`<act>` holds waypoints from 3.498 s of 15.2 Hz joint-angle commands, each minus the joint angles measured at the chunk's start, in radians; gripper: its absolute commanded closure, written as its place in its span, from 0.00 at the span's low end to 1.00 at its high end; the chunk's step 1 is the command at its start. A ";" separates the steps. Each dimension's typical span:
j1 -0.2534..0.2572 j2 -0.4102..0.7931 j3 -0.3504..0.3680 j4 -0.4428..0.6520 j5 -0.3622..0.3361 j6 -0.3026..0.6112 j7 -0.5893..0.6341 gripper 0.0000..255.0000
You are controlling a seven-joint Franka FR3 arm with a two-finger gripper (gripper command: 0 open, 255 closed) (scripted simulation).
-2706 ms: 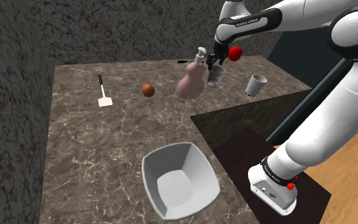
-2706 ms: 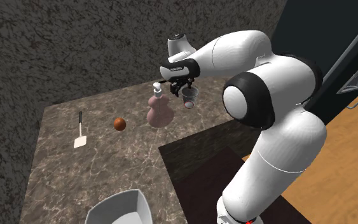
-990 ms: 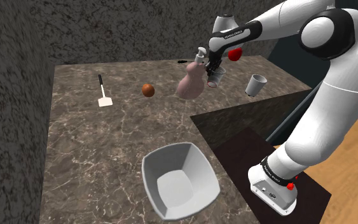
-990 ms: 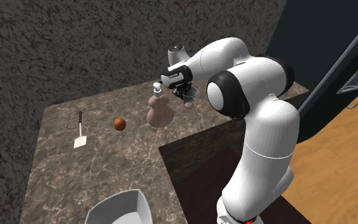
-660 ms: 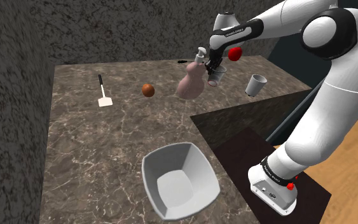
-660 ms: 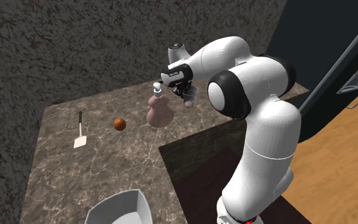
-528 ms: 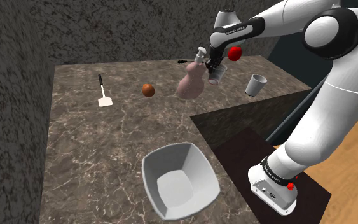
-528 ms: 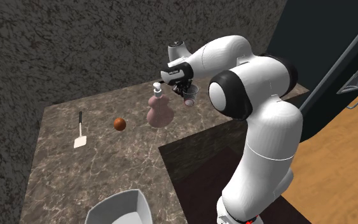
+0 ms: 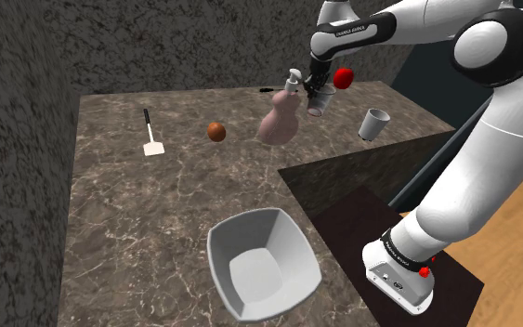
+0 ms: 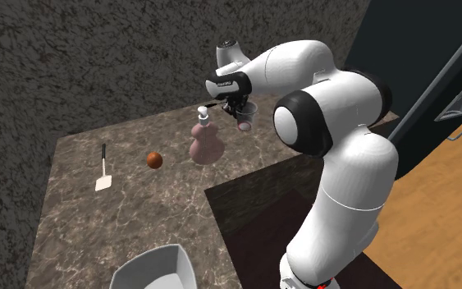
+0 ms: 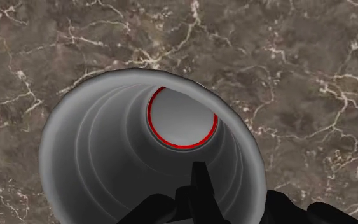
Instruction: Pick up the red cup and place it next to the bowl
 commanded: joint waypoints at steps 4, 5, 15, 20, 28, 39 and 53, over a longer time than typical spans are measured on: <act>0.001 -0.021 0.001 0.041 0.002 -0.061 -0.009 1.00; 0.002 -0.025 0.001 0.050 0.003 -0.074 -0.011 1.00; 0.003 -0.048 0.002 0.154 0.008 -0.200 -0.030 1.00; 0.004 -0.051 0.002 0.217 0.011 -0.265 -0.040 1.00; 0.068 -0.136 0.048 0.152 -0.009 -0.304 0.068 1.00; 0.196 -0.240 0.172 0.037 -0.020 -0.339 0.320 1.00; 0.360 -0.199 0.344 0.101 -0.012 -0.423 0.644 1.00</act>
